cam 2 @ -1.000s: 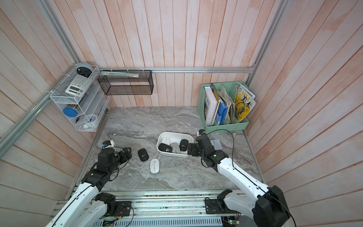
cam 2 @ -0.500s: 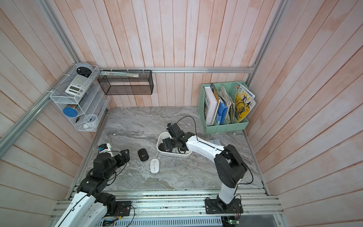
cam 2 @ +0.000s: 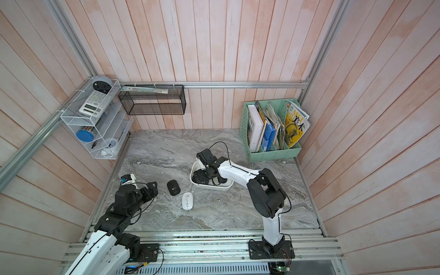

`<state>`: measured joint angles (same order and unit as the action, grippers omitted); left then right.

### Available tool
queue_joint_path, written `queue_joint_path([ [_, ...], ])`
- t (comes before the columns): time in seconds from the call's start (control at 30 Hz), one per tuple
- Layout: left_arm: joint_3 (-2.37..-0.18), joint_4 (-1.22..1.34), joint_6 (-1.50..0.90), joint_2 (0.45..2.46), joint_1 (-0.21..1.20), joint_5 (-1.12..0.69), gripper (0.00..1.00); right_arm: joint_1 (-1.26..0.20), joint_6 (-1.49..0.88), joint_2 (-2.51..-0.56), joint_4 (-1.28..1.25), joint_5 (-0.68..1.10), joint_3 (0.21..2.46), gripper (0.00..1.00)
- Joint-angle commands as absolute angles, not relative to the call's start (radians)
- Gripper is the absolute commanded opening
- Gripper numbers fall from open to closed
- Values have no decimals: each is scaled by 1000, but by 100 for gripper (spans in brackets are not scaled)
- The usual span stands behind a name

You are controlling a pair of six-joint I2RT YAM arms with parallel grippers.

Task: Take out the mouse from the storage box
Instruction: Pick up the mouse from the storage box.

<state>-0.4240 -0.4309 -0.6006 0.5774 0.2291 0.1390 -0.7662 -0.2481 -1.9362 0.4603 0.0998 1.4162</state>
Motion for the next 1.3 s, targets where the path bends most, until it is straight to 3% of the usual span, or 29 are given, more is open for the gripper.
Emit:
queue_joint_path([
  [0.0,-432,-436,-584,580,227,146,98,-773,-229,-1980,504,127,1460,81],
  [0.4,-430,-433,-583,583,226,146,98,-791,-222,-2070,524,108,1505,72],
  [0.83,-431,-433,-581,586,226,147,98,-799,-238,-2077,543,86,1542,45],
  [1.27,-430,-433,-581,583,226,149,98,-804,-276,-2029,497,54,1517,24],
])
